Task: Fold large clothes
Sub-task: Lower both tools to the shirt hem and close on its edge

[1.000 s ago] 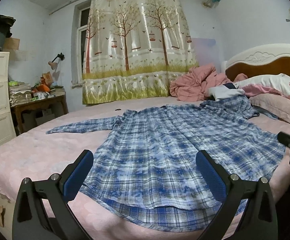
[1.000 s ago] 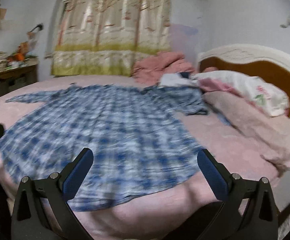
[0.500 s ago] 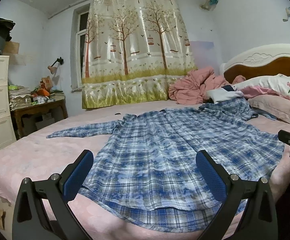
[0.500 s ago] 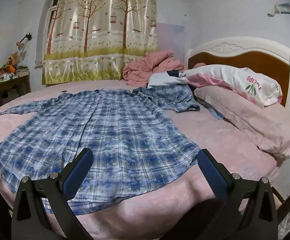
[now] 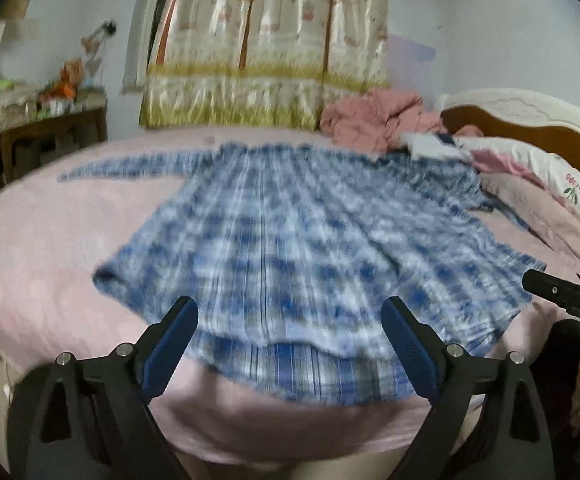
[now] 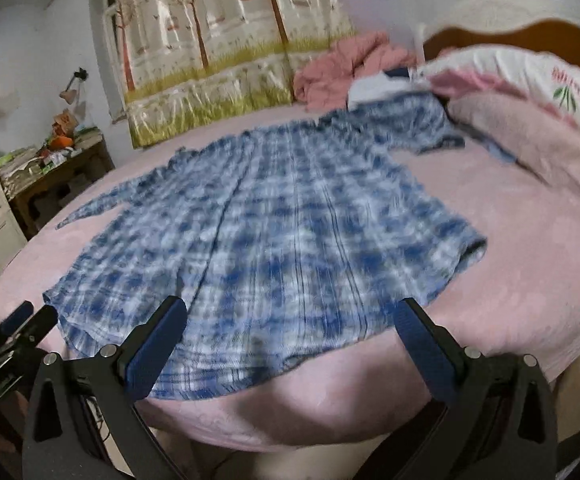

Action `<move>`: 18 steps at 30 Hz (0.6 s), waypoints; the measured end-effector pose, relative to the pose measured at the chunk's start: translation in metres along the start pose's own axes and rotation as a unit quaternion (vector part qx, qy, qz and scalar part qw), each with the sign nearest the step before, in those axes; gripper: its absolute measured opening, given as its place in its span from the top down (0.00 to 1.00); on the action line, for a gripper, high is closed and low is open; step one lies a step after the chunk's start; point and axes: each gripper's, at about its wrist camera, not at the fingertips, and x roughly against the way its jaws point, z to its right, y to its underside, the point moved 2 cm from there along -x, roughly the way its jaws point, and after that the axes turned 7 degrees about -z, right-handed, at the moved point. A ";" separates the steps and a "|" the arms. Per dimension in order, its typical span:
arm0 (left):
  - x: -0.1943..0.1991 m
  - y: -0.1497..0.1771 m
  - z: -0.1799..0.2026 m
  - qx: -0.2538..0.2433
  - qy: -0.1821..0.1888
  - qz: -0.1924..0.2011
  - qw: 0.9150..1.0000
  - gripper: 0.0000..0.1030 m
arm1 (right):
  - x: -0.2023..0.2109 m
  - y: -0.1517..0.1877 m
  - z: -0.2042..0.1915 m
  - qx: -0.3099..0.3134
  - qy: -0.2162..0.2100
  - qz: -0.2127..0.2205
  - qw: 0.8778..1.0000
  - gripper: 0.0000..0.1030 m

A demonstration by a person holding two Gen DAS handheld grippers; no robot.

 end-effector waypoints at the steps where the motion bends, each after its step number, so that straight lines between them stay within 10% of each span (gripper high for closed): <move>1: -0.007 0.003 -0.002 0.013 0.007 -0.023 1.000 0.08 | -0.005 0.002 0.001 -0.002 0.004 -0.013 1.000 0.00; 7: -0.042 0.021 -0.023 0.103 0.049 -0.109 0.988 0.14 | -0.028 0.010 0.014 -0.052 -0.045 -0.085 0.994 0.04; 12: -0.048 0.014 -0.025 0.104 0.065 -0.095 0.988 0.23 | -0.034 0.012 0.020 -0.073 -0.066 -0.098 0.990 0.03; 13: -0.050 0.012 -0.027 0.109 0.071 -0.097 0.987 0.28 | -0.037 0.012 0.021 -0.076 -0.070 -0.101 0.989 0.03; 15: -0.054 0.005 -0.035 0.121 0.101 -0.100 0.982 0.73 | -0.043 0.010 0.022 -0.081 -0.070 -0.109 0.988 0.07; 18: -0.063 -0.002 -0.051 0.166 0.152 -0.110 0.968 0.90 | -0.052 0.006 0.018 -0.063 -0.049 -0.114 0.990 0.16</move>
